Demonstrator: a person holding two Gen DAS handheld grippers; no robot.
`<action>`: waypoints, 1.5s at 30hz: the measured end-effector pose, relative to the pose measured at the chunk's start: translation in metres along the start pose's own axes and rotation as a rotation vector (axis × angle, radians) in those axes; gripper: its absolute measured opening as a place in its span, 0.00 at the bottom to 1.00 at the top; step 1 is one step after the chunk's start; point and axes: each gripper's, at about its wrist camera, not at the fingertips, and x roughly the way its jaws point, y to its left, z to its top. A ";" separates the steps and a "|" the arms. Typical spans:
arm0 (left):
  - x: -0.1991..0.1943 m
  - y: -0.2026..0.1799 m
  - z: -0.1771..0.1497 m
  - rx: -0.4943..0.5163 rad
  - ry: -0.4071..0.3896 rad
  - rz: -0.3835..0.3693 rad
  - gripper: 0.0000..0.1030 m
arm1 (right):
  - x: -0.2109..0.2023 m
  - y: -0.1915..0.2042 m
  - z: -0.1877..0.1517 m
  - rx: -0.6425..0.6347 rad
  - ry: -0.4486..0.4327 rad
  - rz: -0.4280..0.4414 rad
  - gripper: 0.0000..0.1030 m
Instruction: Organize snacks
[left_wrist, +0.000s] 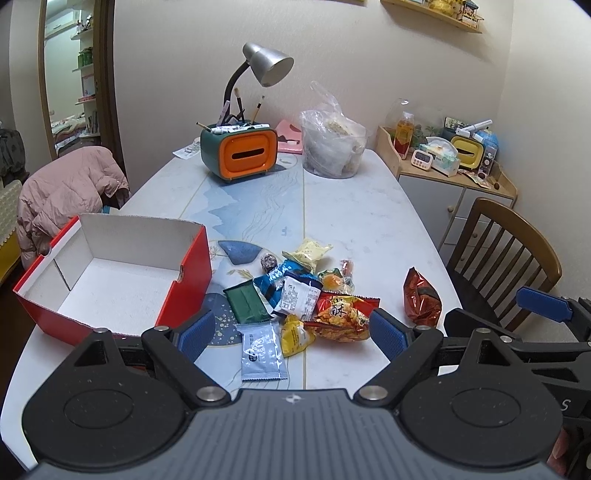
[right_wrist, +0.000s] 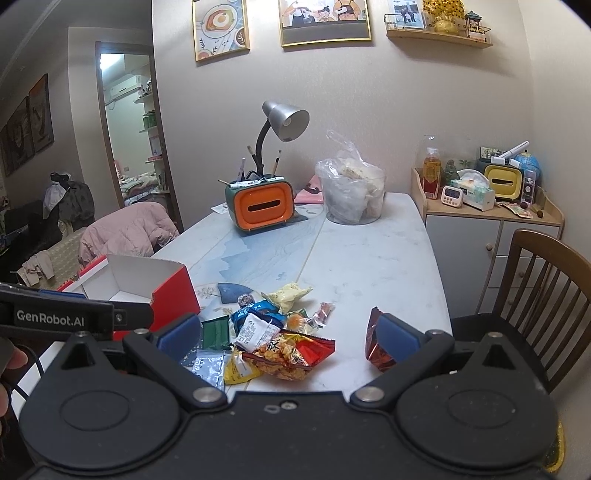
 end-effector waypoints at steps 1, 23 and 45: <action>0.000 0.000 0.000 -0.003 0.004 -0.001 0.88 | 0.000 0.000 0.000 -0.001 0.000 0.000 0.99; 0.070 -0.002 0.012 0.000 0.116 -0.039 0.88 | 0.054 -0.043 -0.005 0.063 0.077 -0.113 0.93; 0.220 -0.038 0.079 0.104 0.271 -0.141 0.88 | 0.201 -0.104 -0.012 0.055 0.359 -0.191 0.82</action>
